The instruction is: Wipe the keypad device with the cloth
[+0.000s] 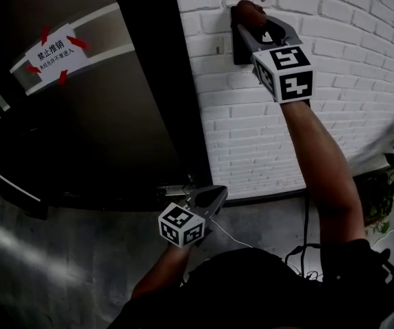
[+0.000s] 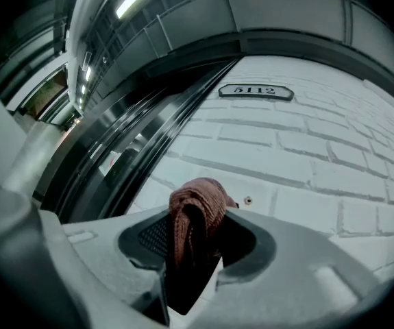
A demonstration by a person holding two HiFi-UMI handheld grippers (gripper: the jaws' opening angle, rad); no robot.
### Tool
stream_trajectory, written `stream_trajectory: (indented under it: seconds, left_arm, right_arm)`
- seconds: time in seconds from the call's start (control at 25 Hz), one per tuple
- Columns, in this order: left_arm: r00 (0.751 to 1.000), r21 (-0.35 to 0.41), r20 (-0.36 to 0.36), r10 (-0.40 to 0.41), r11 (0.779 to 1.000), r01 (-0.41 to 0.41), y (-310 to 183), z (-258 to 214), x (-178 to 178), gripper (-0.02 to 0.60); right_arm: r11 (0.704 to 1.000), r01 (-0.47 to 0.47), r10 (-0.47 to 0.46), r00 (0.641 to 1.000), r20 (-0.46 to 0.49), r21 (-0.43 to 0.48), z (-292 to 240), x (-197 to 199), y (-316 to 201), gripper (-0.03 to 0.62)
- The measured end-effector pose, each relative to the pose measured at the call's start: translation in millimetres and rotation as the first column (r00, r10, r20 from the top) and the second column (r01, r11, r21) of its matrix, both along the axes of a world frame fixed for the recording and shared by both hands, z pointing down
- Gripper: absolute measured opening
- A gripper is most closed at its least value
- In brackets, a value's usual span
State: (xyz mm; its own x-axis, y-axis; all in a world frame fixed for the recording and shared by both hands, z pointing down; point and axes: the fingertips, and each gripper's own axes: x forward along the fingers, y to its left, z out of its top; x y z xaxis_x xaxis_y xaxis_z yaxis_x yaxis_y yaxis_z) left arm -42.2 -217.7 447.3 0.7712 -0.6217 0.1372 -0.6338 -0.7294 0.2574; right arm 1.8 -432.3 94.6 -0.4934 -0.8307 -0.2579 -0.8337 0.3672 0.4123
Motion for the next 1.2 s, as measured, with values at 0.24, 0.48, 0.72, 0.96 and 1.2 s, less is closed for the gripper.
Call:
stream_trajectory:
  seconds: [0.24, 0.48, 0.72, 0.96, 1.2]
  left_arm:
    - [1.000, -0.001, -0.001, 0.006, 1.000, -0.006, 0.1, 0.1, 1.5, 0.017]
    - [1.000, -0.006, 0.000, 0.011, 1.000, -0.011, 1.7, 1.2, 3.0, 0.017]
    - [1.000, -0.009, -0.003, 0.007, 1.000, -0.007, 3.3, 2.4, 2.0, 0.017]
    - [1.000, -0.013, 0.007, 0.012, 1.000, -0.012, 6.3, 2.9, 3.0, 0.017]
    - [1.000, -0.010, 0.007, 0.018, 1.000, -0.018, 8.4, 2.9, 4.3, 0.017]
  right_arm:
    - [1.000, 0.000, 0.000, 1.000, -0.010, -0.016, 14.3, -1.2, 1.6, 0.143]
    - [0.999, 0.003, -0.003, 1.000, -0.018, -0.037, 28.4, -0.9, 1.4, 0.143]
    - [0.998, 0.004, -0.006, 1.000, -0.023, -0.057, 46.6, -0.2, 1.8, 0.143]
    - [0.997, 0.001, -0.004, 0.999, -0.036, -0.076, 65.8, 0.7, 1.4, 0.143]
    - [0.995, 0.001, -0.005, 0.999, -0.039, -0.097, 79.8, 0.0, 1.9, 0.143]
